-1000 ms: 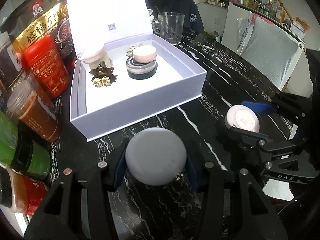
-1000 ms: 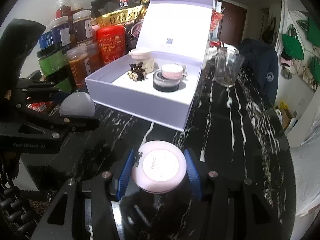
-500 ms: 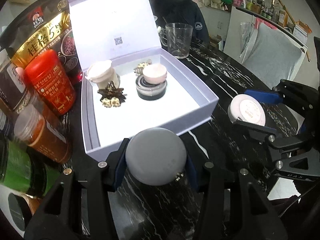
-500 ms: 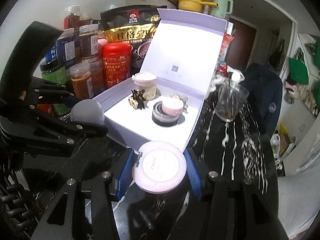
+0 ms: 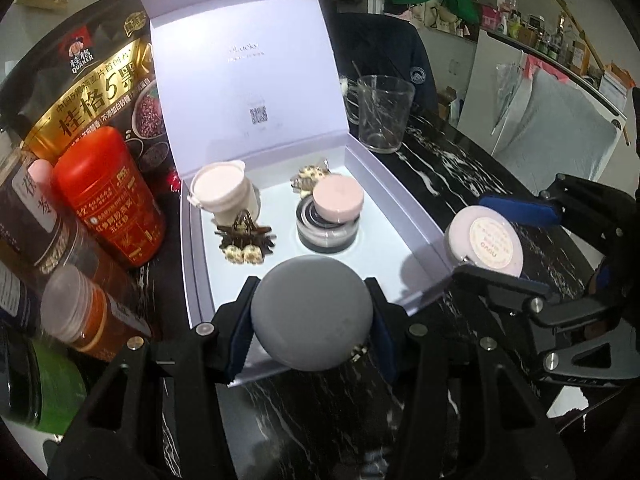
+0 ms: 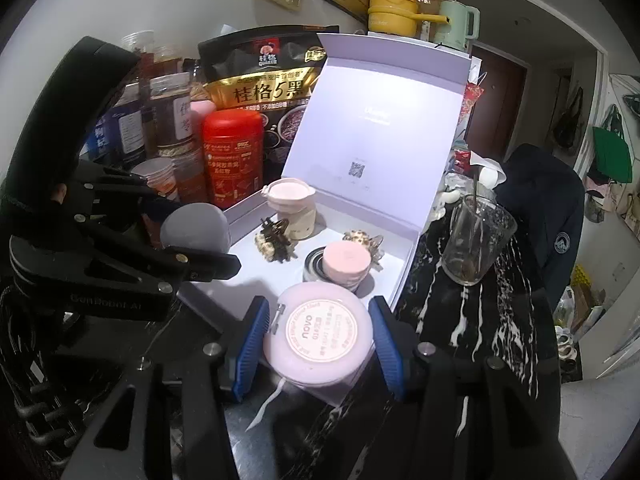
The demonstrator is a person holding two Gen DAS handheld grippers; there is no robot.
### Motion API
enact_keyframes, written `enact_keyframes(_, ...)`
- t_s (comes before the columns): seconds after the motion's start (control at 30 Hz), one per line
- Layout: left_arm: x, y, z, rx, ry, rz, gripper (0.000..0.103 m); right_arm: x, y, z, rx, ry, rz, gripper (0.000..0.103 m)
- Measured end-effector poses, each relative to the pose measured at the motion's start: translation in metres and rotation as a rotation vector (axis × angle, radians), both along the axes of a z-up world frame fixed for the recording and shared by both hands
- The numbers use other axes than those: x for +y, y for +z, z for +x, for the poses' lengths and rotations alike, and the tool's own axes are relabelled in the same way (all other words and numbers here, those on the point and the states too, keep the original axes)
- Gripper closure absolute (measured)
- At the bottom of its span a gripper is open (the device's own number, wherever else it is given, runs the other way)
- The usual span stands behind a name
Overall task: Organize objects
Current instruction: 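Lower grey ball onto cream jar stack with left tool while right tool lowers pink compact onto jar stack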
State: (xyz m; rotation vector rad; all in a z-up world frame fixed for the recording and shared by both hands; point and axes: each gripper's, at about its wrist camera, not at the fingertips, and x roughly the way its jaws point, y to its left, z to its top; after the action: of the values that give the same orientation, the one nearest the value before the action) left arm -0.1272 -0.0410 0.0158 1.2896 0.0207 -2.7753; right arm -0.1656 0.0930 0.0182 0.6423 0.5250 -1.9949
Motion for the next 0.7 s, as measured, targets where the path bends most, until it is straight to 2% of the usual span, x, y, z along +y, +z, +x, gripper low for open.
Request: enact_keyframes(0.7, -0.028, 0.004, -0.057, 0.005, 0.077, -0.003, 0.054, -0.034, 0.002, -0.054, -0.039, 0.003, -0.018, 0.051)
